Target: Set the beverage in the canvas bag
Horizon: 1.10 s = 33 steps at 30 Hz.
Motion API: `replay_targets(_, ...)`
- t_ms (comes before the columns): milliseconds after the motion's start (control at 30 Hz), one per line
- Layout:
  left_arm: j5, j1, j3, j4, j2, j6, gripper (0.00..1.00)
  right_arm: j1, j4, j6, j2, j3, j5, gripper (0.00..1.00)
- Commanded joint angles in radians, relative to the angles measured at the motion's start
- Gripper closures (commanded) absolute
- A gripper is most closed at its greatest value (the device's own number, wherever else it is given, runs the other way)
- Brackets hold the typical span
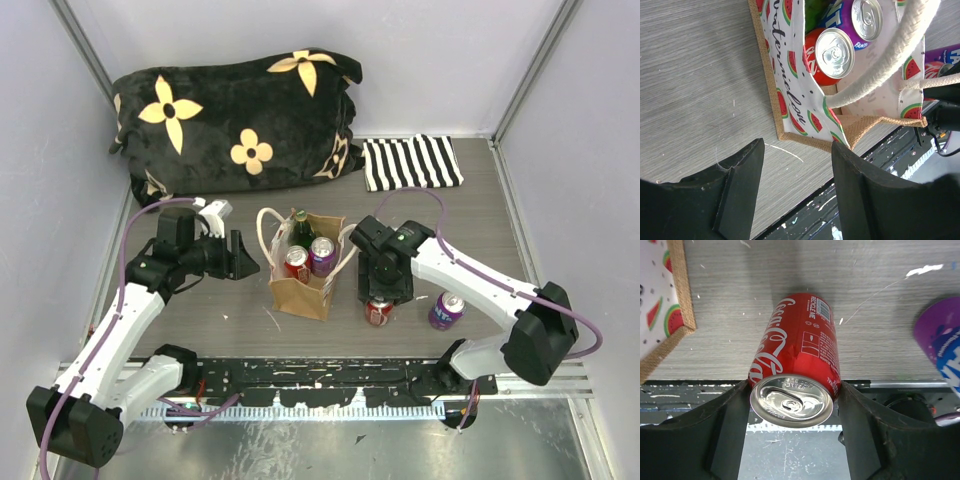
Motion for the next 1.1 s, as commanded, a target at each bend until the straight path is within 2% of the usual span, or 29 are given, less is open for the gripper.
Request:
replay_targets(0,0.024,0.004,0.011,0.025,0.002,-0.008,0.37,-0.018,-0.059,-0.019,0.015,0.185,0.111,0.99)
replay_targets(200,0.024,0.004,0.013,0.030,0.002,-0.008,0.37,-0.105,-0.126,-0.095,0.048,0.368,0.210,0.99)
replay_targets(500,0.022,0.002,0.007,0.033,-0.011,-0.012,0.37,-0.296,-0.170,-0.332,0.165,0.698,0.258,0.99)
replay_targets(667,0.024,0.001,0.006,0.031,-0.022,-0.014,0.37,-0.298,-0.164,-0.413,0.304,0.980,0.232,0.99)
replay_targets(933,0.028,-0.001,0.002,0.027,-0.033,-0.018,0.37,-0.255,-0.193,-0.444,0.547,1.449,0.034,0.99)
replay_targets(1067,0.028,-0.002,0.000,0.021,-0.040,-0.018,0.37,-0.164,-0.164,-0.436,0.544,1.420,0.016,0.99)
